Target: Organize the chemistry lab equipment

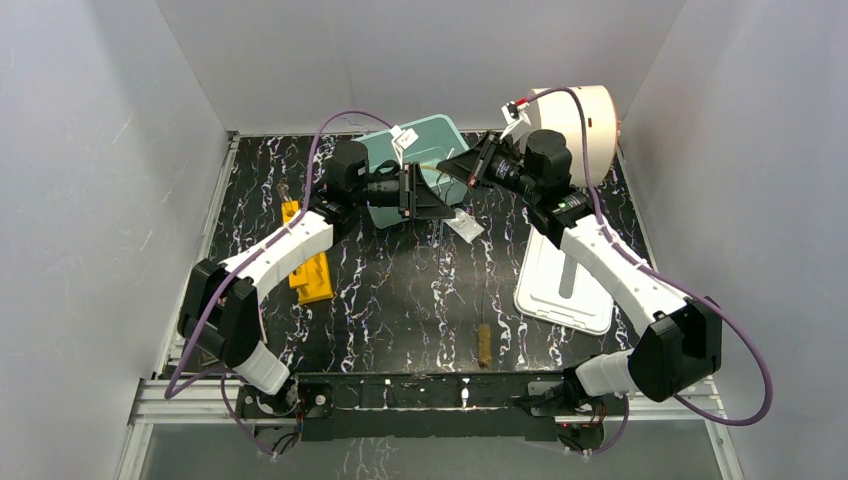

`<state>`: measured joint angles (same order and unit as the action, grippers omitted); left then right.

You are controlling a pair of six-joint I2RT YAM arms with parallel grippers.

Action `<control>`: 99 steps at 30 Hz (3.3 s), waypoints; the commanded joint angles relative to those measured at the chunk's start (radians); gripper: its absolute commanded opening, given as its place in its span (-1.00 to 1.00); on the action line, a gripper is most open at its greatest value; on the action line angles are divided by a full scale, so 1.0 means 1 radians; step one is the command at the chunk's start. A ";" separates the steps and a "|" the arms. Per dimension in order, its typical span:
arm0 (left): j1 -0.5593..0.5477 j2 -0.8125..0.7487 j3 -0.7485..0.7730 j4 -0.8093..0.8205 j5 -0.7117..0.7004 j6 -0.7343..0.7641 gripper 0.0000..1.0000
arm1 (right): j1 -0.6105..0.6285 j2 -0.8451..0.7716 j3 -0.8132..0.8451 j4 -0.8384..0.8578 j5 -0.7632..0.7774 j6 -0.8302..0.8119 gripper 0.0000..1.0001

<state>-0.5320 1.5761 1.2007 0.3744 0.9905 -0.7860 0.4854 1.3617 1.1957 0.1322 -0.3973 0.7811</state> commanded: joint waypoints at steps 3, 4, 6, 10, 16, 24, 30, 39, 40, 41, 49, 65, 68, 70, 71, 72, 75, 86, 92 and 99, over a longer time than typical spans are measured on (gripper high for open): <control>-0.005 -0.076 -0.029 0.043 0.008 -0.019 -0.50 | -0.005 -0.056 -0.002 0.141 0.088 0.039 -1.00; -0.005 -0.077 -0.030 0.035 0.008 -0.012 -0.59 | -0.004 -0.054 -0.003 0.143 0.087 0.040 -1.00; -0.006 -0.080 -0.023 0.016 0.010 0.007 -0.89 | -0.004 -0.054 -0.007 0.149 0.089 0.041 -1.00; 0.003 -0.092 0.056 -0.127 -0.021 0.113 -1.00 | -0.007 -0.056 -0.003 0.119 0.112 0.003 -0.74; 0.047 -0.068 0.187 -0.386 -0.136 0.285 -1.00 | -0.016 -0.063 0.033 -0.014 0.193 -0.099 0.33; 0.087 0.134 0.488 -0.776 -0.480 0.591 -1.00 | -0.039 -0.131 0.041 -0.093 0.331 -0.246 0.57; 0.096 0.310 0.697 -0.865 -0.716 0.759 -1.00 | -0.046 -0.187 -0.035 -0.116 0.391 -0.327 0.56; 0.098 0.532 0.911 -0.894 -0.796 0.949 -1.00 | -0.048 -0.221 -0.090 -0.208 0.385 -0.409 0.56; 0.098 0.544 0.923 -0.904 -0.790 0.966 -1.00 | -0.047 -0.228 -0.100 -0.209 0.385 -0.404 0.56; 0.098 0.554 0.938 -0.915 -0.784 0.981 -1.00 | -0.048 -0.234 -0.112 -0.208 0.387 -0.394 0.56; 0.101 0.552 0.901 -0.902 -0.657 1.059 -1.00 | -0.047 -0.242 -0.166 -0.175 0.352 -0.308 0.55; 0.118 0.652 0.908 -1.118 -0.440 1.242 -1.00 | -0.047 -0.243 -0.140 -0.240 0.318 -0.312 0.54; 0.116 0.668 0.912 -1.155 -0.401 1.240 -1.00 | -0.047 -0.252 -0.140 -0.248 0.315 -0.318 0.54; 0.115 0.676 0.913 -1.172 -0.376 1.239 -1.00 | -0.047 -0.257 -0.140 -0.252 0.317 -0.325 0.54; 0.116 0.677 0.914 -1.177 -0.358 1.239 -1.00 | -0.047 -0.260 -0.141 -0.254 0.318 -0.325 0.54; 0.116 0.678 0.911 -1.181 -0.341 1.239 -1.00 | -0.048 -0.263 -0.143 -0.254 0.321 -0.326 0.55; 0.115 0.676 0.902 -1.193 -0.315 1.234 -1.00 | -0.047 -0.270 -0.152 -0.249 0.324 -0.326 0.54; 0.104 0.679 0.889 -1.247 -0.270 1.237 -1.00 | -0.048 -0.241 -0.187 -0.232 0.328 -0.325 0.54; 0.095 0.713 0.916 -1.254 -0.297 1.219 -0.91 | -0.047 -0.239 -0.201 -0.233 0.331 -0.336 0.54; 0.095 0.747 0.927 -1.237 -0.350 1.180 -0.67 | -0.048 -0.236 -0.206 -0.236 0.337 -0.335 0.54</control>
<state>-0.4301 2.3138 2.0995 -0.8402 0.6350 0.4149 0.4404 1.1278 0.9855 -0.1402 -0.0738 0.4614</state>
